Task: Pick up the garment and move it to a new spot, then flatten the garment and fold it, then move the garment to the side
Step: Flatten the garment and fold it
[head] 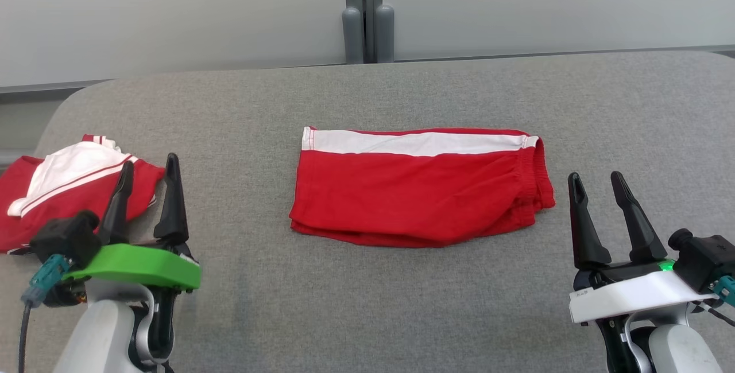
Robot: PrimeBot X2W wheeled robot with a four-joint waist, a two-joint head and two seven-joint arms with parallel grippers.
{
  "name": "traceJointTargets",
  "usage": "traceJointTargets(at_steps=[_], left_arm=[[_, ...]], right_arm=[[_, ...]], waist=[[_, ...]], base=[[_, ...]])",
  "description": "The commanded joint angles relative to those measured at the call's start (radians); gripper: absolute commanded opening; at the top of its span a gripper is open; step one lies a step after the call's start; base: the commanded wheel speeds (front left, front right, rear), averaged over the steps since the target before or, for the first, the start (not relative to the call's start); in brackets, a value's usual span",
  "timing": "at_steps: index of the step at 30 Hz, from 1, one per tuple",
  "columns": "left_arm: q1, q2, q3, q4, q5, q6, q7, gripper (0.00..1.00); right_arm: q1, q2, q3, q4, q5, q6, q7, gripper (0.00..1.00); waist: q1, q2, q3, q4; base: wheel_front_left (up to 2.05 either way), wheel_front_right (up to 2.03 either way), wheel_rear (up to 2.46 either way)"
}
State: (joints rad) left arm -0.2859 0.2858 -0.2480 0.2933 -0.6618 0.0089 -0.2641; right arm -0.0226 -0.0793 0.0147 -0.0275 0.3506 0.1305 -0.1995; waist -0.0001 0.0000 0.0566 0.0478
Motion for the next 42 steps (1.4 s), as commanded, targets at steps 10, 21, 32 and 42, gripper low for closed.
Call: traceJointTargets(at_steps=[10, 21, 32, 42], left_arm=[[0.193, -0.042, 0.121, -0.12, 0.204, -0.012, 0.0, 1.0], [0.262, -0.062, 0.123, -0.143, 0.317, -0.003, 0.0, 1.0], [0.277, -0.076, 0.141, -0.118, 0.329, 0.015, 0.0, 1.0], [0.268, -0.085, 0.144, -0.104, 0.335, 0.011, 0.0, 1.0]], right_arm=[[0.048, 0.0, -0.008, 0.002, -0.023, 0.0, 0.009, 1.0], [0.095, -0.002, -0.021, 0.0, -0.074, 0.0, 0.019, 1.0], [0.106, 0.006, -0.026, 0.003, -0.11, 0.0, 0.044, 1.0], [0.105, 0.007, -0.025, 0.007, -0.135, 0.0, 0.056, 1.0]], waist=[[0.0001, 0.0, -0.035, 0.02], [0.0001, 0.0, -0.056, 0.031], [0.0001, 0.0, -0.068, 0.02], [0.0001, 0.0, -0.072, 0.014]], base=[[0.0, 0.0, 0.0], [0.0, 0.0, 0.0], [0.0, 0.0, 0.0], [0.0, 0.0, 0.0]])
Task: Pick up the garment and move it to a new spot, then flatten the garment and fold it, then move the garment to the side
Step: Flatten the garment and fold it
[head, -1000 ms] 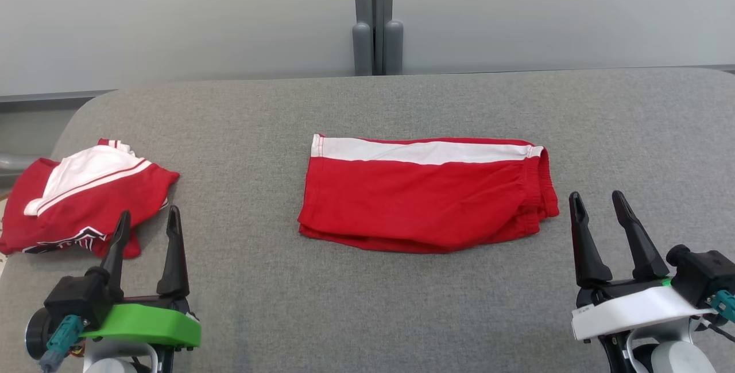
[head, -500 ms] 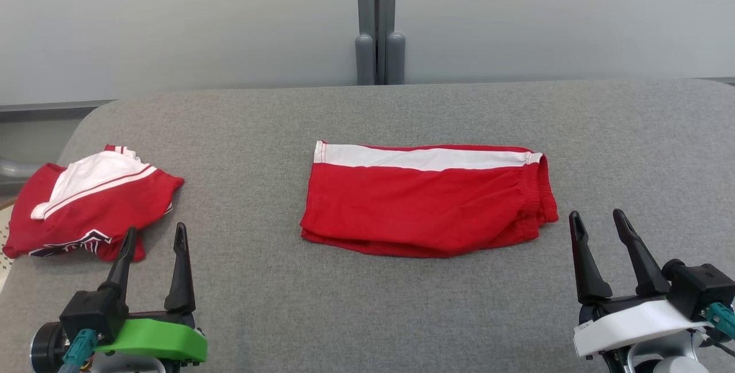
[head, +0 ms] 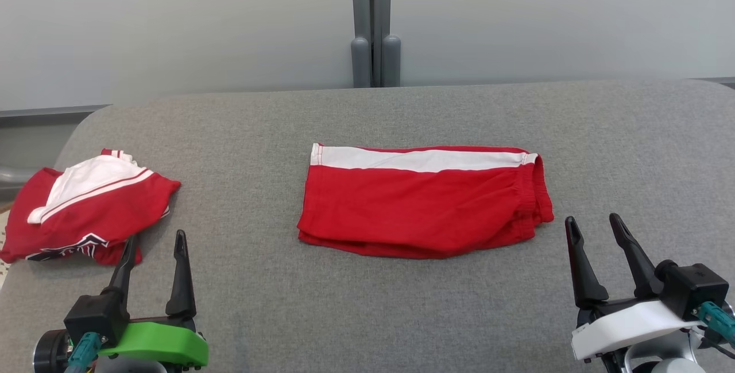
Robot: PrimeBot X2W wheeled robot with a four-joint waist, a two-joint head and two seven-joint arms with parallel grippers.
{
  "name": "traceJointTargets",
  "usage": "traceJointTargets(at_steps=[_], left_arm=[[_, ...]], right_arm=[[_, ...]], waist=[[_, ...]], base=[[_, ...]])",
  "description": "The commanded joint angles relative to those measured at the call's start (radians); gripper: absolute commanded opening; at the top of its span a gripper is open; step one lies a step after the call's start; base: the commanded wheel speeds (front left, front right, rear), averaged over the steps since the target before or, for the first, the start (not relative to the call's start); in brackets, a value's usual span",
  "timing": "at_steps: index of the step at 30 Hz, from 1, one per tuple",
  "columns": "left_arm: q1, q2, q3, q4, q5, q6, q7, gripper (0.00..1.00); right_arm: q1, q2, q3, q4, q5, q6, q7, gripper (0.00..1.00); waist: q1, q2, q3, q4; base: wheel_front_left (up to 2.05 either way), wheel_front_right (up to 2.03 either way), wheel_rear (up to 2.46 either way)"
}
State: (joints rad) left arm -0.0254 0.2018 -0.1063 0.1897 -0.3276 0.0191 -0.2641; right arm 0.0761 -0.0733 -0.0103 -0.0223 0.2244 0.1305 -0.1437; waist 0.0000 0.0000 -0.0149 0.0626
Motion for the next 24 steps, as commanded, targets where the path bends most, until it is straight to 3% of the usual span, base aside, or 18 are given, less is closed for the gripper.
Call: traceJointTargets(at_steps=[1, 13, 24], left_arm=[[0.007, -0.001, 0.004, 0.0, 0.001, 0.0, 0.0, 1.0], [0.002, -0.007, 0.017, -0.001, 0.01, -0.003, 0.0, 1.0], [-0.085, -0.046, -0.014, -0.009, 0.035, -0.017, 0.0, 1.0]], right_arm=[[0.006, 0.001, 0.0, 0.002, -0.011, 0.0, 0.0, 1.0], [-0.026, 0.007, -0.015, 0.02, -0.005, 0.0, -0.01, 1.0], [-0.273, -0.048, -0.038, 0.135, -0.071, 0.0, 0.052, 1.0]], waist=[[0.0, 0.0, 0.0, -0.001], [0.0, 0.0, 0.007, 0.004], [0.0, 0.0, 0.103, 0.05]], base=[[0.0, 0.0, 0.0], [0.0, 0.0, 0.0], [0.0, 0.0, 0.0]])
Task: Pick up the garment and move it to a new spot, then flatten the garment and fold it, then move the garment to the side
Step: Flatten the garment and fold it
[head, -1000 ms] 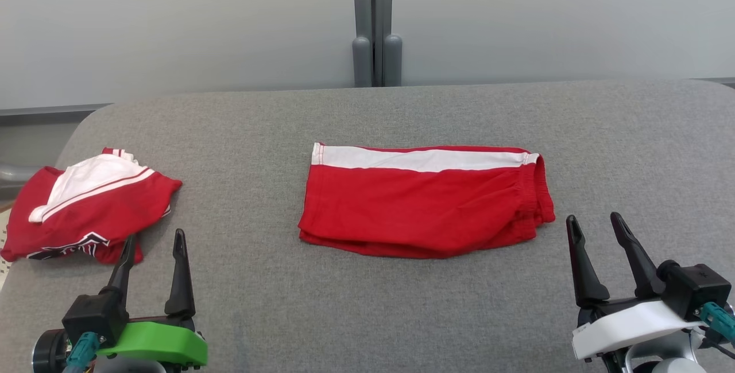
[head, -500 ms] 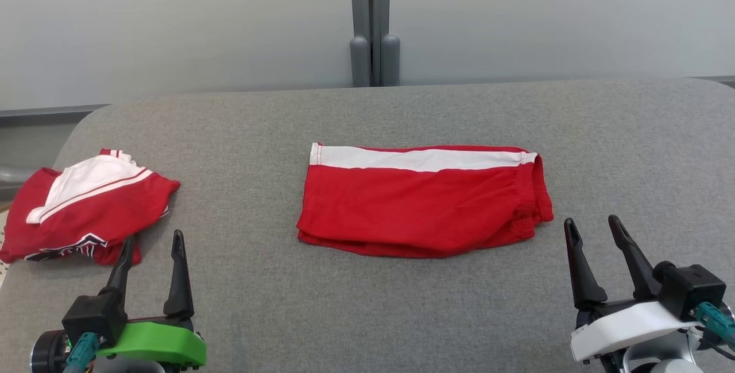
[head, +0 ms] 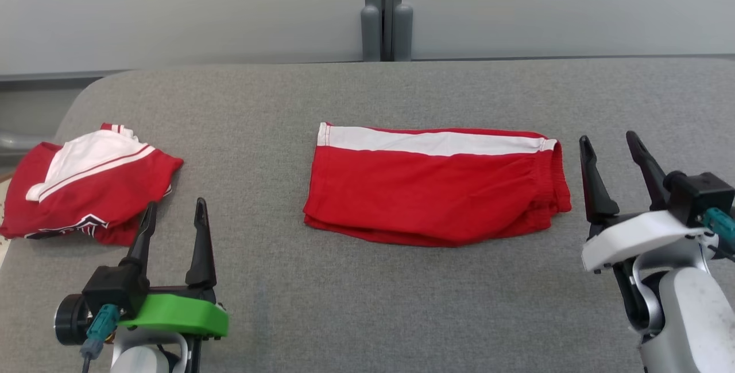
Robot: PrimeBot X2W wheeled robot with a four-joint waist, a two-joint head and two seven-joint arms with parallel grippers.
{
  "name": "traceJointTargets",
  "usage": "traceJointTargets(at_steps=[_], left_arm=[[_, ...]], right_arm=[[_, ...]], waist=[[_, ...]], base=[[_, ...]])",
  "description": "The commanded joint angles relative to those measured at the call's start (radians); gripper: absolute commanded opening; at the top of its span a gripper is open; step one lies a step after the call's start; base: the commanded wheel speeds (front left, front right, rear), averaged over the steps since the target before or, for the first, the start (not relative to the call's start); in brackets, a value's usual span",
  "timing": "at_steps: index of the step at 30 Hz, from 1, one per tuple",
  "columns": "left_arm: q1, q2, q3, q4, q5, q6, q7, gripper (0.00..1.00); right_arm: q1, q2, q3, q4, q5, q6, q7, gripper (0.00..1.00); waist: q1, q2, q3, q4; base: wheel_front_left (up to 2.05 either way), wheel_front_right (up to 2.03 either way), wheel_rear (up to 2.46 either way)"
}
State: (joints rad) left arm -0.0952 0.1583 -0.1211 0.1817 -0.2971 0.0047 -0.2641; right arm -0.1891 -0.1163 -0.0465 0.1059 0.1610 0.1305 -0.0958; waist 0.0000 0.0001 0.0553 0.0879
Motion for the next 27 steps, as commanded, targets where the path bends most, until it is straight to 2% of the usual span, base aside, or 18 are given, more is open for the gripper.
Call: traceJointTargets(at_steps=[1, 9, 14, 23, 27], left_arm=[[-0.025, -0.008, -0.004, 0.001, 0.008, -0.006, 0.0, 1.0], [-0.095, -0.049, -0.018, 0.014, 0.029, -0.027, 0.0, 1.0], [-0.133, -0.069, -0.019, 0.018, 0.035, -0.038, 0.0, 1.0], [-0.165, -0.093, -0.002, 0.033, 0.053, -0.049, 0.0, 1.0], [-0.172, -0.097, 0.003, 0.041, 0.058, -0.056, 0.0, 1.0]], right_arm=[[-0.037, -0.012, -0.004, 0.026, -0.011, 0.0, 0.01, 1.0], [-0.198, -0.068, 0.002, 0.265, -0.025, 0.0, 0.041, 1.0], [-0.256, -0.08, -0.001, 0.415, -0.033, 0.0, 0.027, 1.0], [-0.293, -0.078, -0.022, 0.629, -0.008, 0.0, -0.025, 1.0], [-0.301, -0.055, 0.025, 0.682, 0.033, 0.001, -0.036, 1.0]], waist=[[0.0, -0.0001, 0.047, 0.032], [0.0, -0.0001, 0.144, 0.081], [0.0, -0.0001, 0.195, 0.105], [0.0, -0.0001, 0.227, 0.106], [0.0, -0.0001, 0.226, 0.1]], base=[[0.0, 0.0, 0.0], [0.0, 0.0, 0.0], [0.0, 0.0, 0.0], [0.0, 0.0, 0.0], [0.0, 0.0, 0.0]])
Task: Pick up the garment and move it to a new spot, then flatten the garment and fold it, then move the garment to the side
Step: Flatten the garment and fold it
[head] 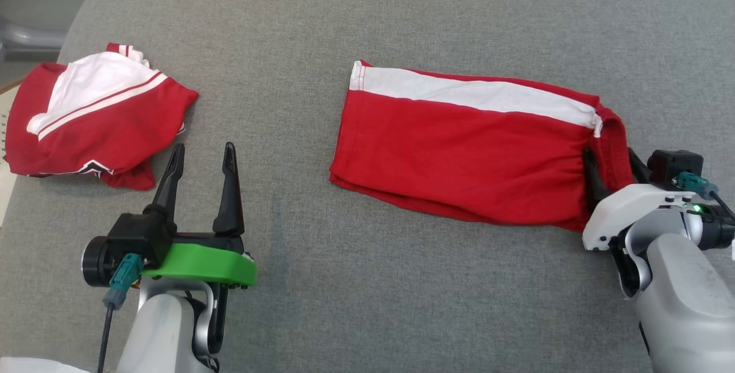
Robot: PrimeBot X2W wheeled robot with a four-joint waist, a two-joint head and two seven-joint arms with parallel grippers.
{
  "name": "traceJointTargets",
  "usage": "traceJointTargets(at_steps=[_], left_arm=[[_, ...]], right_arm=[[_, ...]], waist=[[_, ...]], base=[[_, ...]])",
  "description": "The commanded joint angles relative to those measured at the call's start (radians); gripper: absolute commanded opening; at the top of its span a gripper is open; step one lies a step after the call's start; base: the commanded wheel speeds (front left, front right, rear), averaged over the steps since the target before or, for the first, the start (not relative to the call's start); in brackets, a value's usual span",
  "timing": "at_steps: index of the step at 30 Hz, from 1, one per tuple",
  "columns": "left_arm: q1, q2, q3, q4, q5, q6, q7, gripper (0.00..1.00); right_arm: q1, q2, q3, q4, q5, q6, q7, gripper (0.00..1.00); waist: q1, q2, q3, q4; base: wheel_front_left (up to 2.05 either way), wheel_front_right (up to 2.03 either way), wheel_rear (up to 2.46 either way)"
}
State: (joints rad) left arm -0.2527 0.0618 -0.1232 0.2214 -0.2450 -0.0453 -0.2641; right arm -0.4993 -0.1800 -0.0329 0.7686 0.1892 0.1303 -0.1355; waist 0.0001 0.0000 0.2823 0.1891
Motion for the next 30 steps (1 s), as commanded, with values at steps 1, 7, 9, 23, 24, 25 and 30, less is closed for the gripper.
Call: traceJointTargets(at_steps=[1, 7, 9, 23, 24, 25, 30], left_arm=[[-0.015, -0.001, 0.006, 0.002, 0.006, -0.006, 0.0, 1.0], [-0.02, -0.006, 0.008, 0.011, 0.012, -0.01, 0.0, 1.0], [-0.014, -0.007, 0.012, 0.013, 0.012, -0.012, 0.0, 1.0], [0.046, -0.009, 0.043, 0.009, 0.028, -0.017, 0.0, 1.0], [0.049, -0.009, 0.044, 0.009, 0.027, -0.017, 0.0, 1.0], [0.051, -0.009, 0.043, 0.009, 0.027, -0.018, 0.0, 1.0], [0.054, -0.01, 0.037, 0.017, 0.023, -0.017, 0.0, 1.0]], right_arm=[[0.005, 0.015, 0.031, 0.025, 0.017, 0.001, 0.003, 1.0], [-0.019, 0.009, 0.091, 0.068, 0.103, 0.0, -0.013, 0.0], [-0.024, -0.013, 0.1, 0.075, 0.117, 0.0, -0.03, 0.0], [0.006, -0.267, 0.129, 0.047, 0.246, 0.0, 0.019, 0.0], [0.001, -0.278, 0.133, 0.036, 0.254, 0.0, 0.029, 0.0], [-0.008, -0.29, 0.135, 0.021, 0.266, 0.001, 0.039, 0.0], [-0.041, -0.282, 0.151, -0.04, 0.288, 0.001, 0.077, 0.0]], waist=[[-0.0001, 0.0, -0.002, -0.003], [-0.0001, 0.0, -0.017, -0.006], [-0.0001, 0.0, -0.027, -0.011], [-0.0001, 0.0, -0.095, -0.084], [-0.0001, 0.0, -0.097, -0.088], [-0.0001, 0.0, -0.098, -0.092], [-0.0001, 0.0, -0.105, -0.104]], base=[[0.0, 0.0, 0.0], [0.0, 0.0, 0.0], [0.0, 0.0, 0.0], [0.0, 0.0, 0.0], [0.0, 0.0, 0.0], [0.0, 0.0, 0.0], [0.0, 0.0, 0.0]])
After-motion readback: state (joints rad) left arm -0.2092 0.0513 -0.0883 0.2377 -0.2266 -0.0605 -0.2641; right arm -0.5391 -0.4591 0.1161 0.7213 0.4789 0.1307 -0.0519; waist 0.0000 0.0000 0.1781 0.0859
